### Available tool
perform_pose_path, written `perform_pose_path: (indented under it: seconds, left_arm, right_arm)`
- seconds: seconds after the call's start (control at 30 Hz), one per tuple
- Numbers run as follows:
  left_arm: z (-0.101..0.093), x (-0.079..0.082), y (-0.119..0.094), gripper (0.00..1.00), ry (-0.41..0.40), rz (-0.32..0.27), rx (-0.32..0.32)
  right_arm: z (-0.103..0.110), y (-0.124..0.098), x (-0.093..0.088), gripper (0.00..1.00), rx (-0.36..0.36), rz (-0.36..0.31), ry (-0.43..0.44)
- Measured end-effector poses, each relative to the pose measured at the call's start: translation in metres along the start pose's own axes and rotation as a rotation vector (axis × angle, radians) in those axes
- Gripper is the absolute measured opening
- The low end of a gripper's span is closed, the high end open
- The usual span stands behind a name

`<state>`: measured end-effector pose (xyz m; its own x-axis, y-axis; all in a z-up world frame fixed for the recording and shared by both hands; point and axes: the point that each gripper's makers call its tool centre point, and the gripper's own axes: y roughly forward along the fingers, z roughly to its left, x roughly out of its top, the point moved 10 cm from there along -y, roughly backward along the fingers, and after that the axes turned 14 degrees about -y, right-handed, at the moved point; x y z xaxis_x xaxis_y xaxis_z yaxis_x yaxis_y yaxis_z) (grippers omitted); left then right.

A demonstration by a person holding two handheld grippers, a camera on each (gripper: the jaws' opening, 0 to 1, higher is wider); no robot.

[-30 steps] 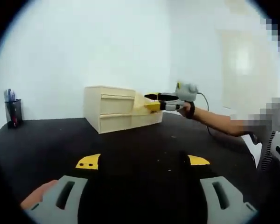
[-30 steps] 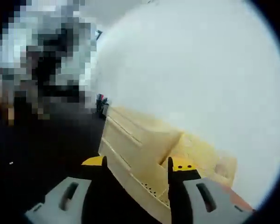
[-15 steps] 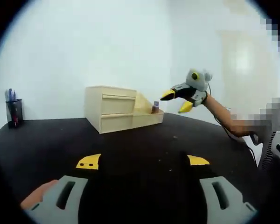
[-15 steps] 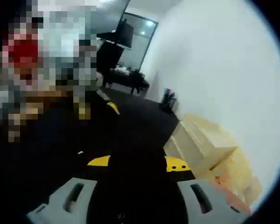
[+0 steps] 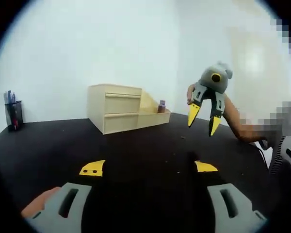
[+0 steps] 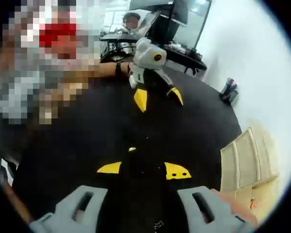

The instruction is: Open the drawer, pick up the cosmetic bottles from the table one by one, place them into the drawer, release the gripper, close the drawer, and move the gripper away

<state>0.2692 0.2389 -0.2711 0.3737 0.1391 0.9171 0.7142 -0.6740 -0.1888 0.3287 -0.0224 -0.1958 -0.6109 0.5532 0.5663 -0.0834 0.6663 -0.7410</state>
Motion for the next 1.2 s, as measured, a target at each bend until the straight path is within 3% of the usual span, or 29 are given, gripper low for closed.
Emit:
perform_pose_path:
  seconds: [0.33,0.97,1.2]
  left_arm:
    - [0.0,-0.003,0.001,0.64,-0.006,0.013,0.01]
    - [-0.003,-0.004,0.003,0.63,0.003,0.018,-0.01]
    - [-0.019,-0.004,0.006,0.64,0.011,0.025,-0.098]
  right_arm:
    - [0.006,0.019,-0.015,0.17,0.039,0.03,0.002]
    - [0.007,0.049,-0.033,0.12,0.115,-0.037,-0.025]
    - [-0.001,0.048,-0.038,0.08,0.141,-0.058,-0.019]
